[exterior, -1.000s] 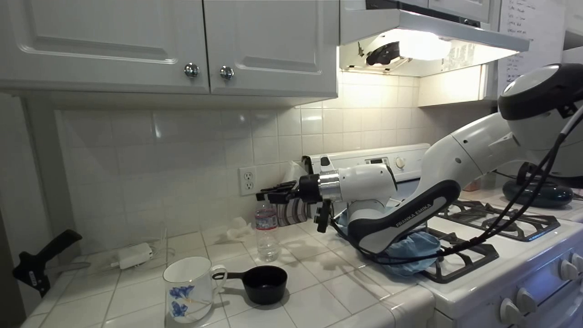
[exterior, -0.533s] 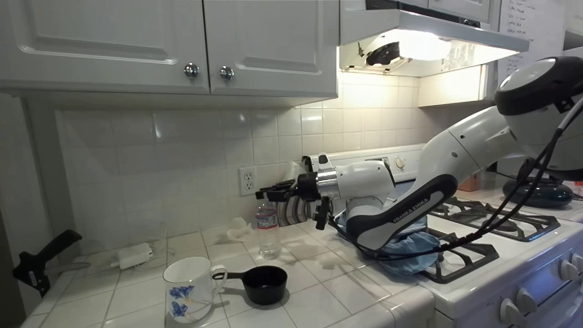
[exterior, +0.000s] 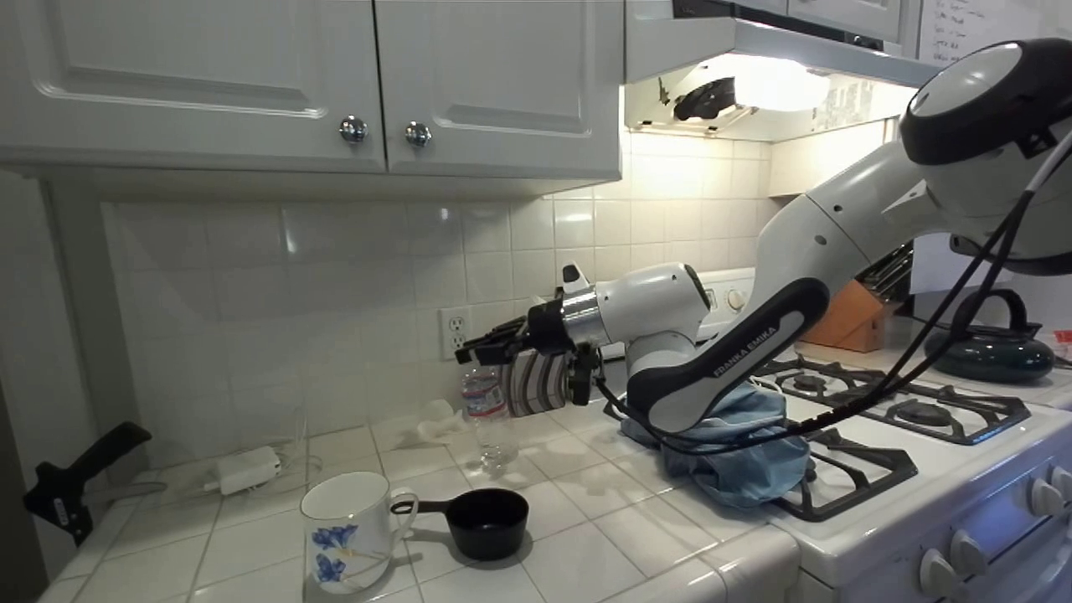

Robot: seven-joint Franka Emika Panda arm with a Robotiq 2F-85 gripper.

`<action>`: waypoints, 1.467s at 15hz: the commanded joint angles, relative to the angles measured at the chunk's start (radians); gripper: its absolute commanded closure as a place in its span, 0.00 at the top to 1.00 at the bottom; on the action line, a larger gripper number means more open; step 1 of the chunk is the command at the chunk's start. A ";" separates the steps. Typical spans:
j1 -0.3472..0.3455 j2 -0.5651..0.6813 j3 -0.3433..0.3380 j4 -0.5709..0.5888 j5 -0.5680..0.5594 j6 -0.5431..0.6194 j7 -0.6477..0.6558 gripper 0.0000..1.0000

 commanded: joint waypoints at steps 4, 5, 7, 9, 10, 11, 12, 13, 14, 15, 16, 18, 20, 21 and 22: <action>0.003 -0.219 -0.069 -0.144 0.091 -0.076 -0.062 0.08; 0.008 -0.259 -0.091 -0.169 0.106 -0.078 -0.072 0.08; -0.001 -0.306 -0.088 -0.203 0.101 -0.100 -0.067 0.08; -0.014 -0.343 -0.086 -0.241 0.097 -0.101 -0.075 0.08; -0.018 -0.360 -0.085 -0.259 0.096 -0.099 -0.082 0.08; -0.025 -0.382 -0.084 -0.282 0.100 -0.098 -0.095 0.08; -0.034 -0.410 -0.083 -0.310 0.110 -0.103 -0.109 0.08; -0.041 -0.435 -0.082 -0.334 0.116 -0.106 -0.120 0.08; -0.052 -0.458 -0.083 -0.362 0.122 -0.106 -0.134 0.08; 0.067 -0.567 -0.245 -0.387 0.214 -0.008 -0.139 0.08; 0.081 -0.601 -0.277 -0.414 0.231 0.007 -0.153 0.08; 0.173 -0.681 -0.415 -0.475 0.277 0.066 -0.183 0.08; 0.271 -0.757 -0.544 -0.546 0.296 0.102 -0.206 0.08; 0.315 -0.799 -0.601 -0.588 0.288 0.114 -0.208 0.08; 0.241 -0.793 -0.521 -0.608 0.255 0.074 -0.235 0.08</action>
